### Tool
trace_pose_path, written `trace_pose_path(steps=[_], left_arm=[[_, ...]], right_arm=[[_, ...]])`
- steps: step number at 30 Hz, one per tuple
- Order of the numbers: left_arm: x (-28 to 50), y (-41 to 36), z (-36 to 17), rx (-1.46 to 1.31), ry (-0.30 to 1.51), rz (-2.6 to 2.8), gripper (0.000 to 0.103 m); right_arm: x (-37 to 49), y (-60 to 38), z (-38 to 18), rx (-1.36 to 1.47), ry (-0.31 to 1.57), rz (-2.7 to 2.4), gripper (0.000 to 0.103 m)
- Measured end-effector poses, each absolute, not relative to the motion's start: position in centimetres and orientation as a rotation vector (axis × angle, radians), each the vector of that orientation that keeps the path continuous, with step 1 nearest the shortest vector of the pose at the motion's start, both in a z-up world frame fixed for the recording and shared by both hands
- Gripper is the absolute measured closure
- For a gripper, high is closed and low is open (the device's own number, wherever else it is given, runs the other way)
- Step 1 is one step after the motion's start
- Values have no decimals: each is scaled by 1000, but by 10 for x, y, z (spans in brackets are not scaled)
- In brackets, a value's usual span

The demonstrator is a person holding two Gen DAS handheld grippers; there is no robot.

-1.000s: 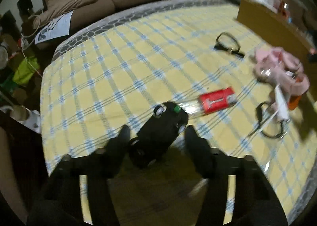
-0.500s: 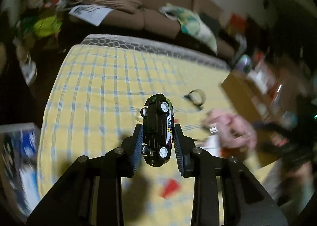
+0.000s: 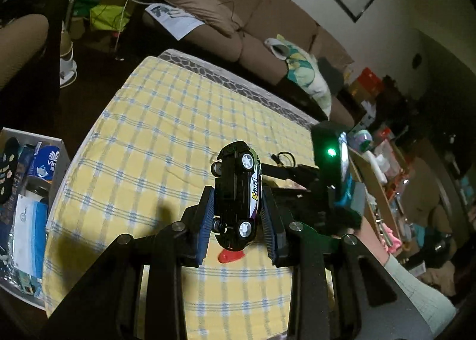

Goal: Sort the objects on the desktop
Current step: 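Grasp the black toy car with the left gripper, then grasp the red-and-clear tube with the right gripper while the left holds the car, then lower the car and red tube into the box and open both grippers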

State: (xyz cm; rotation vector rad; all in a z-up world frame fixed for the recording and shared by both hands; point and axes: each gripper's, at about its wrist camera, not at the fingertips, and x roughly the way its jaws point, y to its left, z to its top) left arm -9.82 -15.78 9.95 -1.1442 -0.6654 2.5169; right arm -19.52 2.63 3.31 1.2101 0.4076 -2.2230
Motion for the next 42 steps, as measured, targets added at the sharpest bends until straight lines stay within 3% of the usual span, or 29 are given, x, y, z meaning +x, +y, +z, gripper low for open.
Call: trace_pose_path(steps=[6, 8, 10, 12, 16, 22, 30, 37, 42], left_arm=[[-112, -157, 97, -1145, -654, 2501, 75], [-116, -155, 96, -1146, -652, 2497, 75], [-117, -154, 94, -1154, -653, 2497, 75], [-117, -151, 93, -1158, -658, 2487, 75], [-112, -147, 95, -1146, -669, 2483, 75], [-101, -126, 107, -1095, -667, 2428, 75], [-90, -39, 123, -1070, -612, 2256, 75], [-101, 52, 134, -1075, -606, 2120, 75], [-108, 109, 141, -1094, -542, 2101, 75]], right_arm=[[-213, 21, 13, 1220, 448, -2161, 44], [-213, 21, 13, 1224, 441, -2162, 48], [-211, 20, 16, 1227, 436, -2158, 73], [-206, 20, 20, 1240, 427, -2155, 82], [-197, 26, 25, 1271, 361, -2144, 82], [-170, 72, 69, 1233, 37, -2194, 82], [-111, 222, 137, 1206, -138, -2469, 82], [-85, 336, 124, 1299, -369, -2618, 82], [-92, 354, 107, 1340, -420, -2612, 81]])
